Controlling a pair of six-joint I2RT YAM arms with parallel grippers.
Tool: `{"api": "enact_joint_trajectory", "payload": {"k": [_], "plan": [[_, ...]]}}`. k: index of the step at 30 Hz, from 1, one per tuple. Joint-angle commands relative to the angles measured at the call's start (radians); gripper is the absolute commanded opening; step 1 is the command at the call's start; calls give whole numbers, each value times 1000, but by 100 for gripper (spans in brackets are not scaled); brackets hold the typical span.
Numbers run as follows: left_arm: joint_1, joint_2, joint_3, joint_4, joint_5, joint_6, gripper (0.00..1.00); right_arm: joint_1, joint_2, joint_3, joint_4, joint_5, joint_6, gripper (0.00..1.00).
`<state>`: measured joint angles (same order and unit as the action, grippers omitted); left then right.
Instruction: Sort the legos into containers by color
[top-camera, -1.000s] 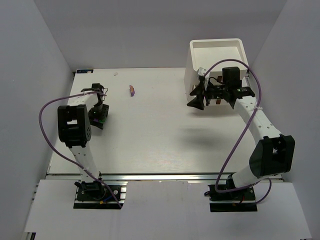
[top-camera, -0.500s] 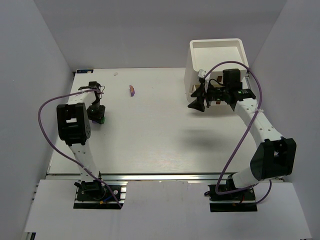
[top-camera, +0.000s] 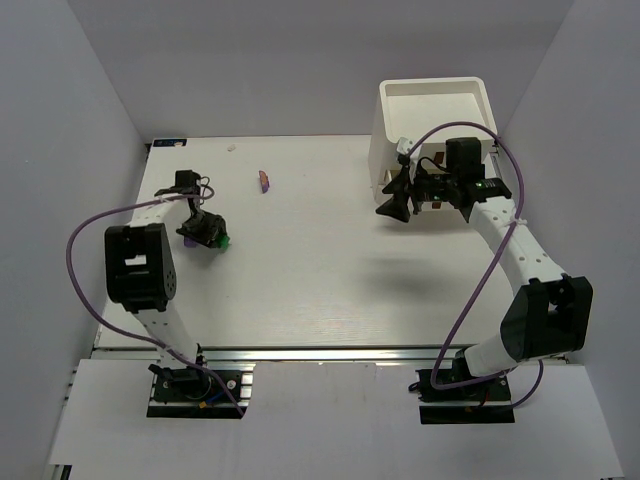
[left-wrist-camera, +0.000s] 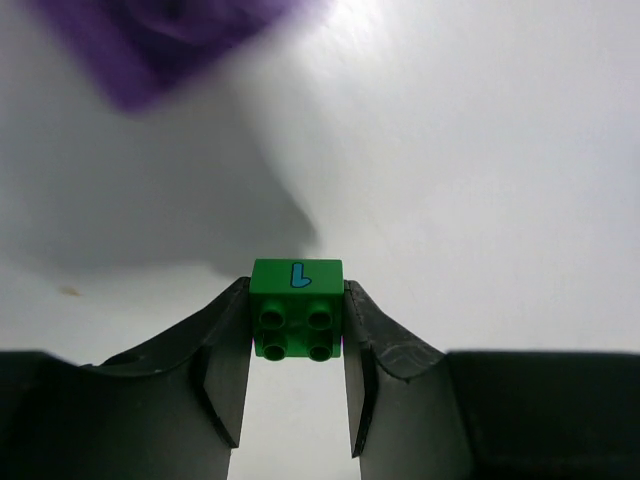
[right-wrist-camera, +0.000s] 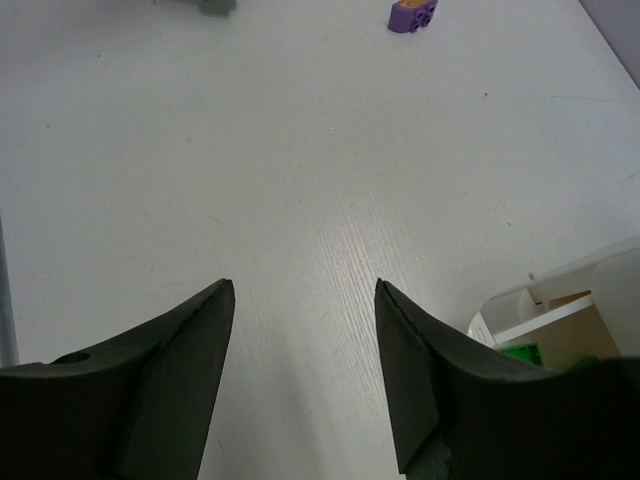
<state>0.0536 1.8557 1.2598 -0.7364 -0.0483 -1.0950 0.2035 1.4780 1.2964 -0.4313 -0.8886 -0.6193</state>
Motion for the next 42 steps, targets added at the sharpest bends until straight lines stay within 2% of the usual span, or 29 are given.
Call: {"api": "enact_joint_trajectory", "payload": {"k": [1, 4, 5, 6, 7, 14, 18, 21, 25, 34, 38, 42], "plan": [[-27, -153, -65, 266, 322, 248, 0, -4, -48, -14, 110, 20, 71, 63], [-76, -193, -103, 519, 586, 309, 0, -6, -82, -61, 271, 103, 219, 38], [-96, -191, -105, 578, 634, 319, 0, -3, -100, -74, 310, 164, 252, 21], [-121, -190, -93, 654, 662, 328, 0, -4, -111, -94, 347, 195, 313, 12], [-176, -178, -70, 704, 730, 349, 0, -7, -125, -100, 402, 256, 338, 0], [-397, -38, 99, 1014, 792, 408, 0, -24, -142, -56, 473, 516, 519, 0], [-486, 120, 339, 1066, 786, 414, 0, -39, -174, -60, 506, 592, 563, 0], [-541, 241, 505, 1065, 760, 417, 0, -47, -209, -80, 532, 645, 575, 0], [-596, 353, 650, 1033, 714, 429, 0, -67, -240, -97, 534, 686, 589, 0], [-673, 493, 828, 980, 601, 435, 1, -98, -268, -131, 546, 694, 636, 0], [-693, 523, 860, 959, 559, 432, 4, -107, -268, -132, 549, 688, 639, 0], [-713, 545, 880, 937, 535, 420, 17, -113, -271, -138, 559, 679, 644, 0]]}}
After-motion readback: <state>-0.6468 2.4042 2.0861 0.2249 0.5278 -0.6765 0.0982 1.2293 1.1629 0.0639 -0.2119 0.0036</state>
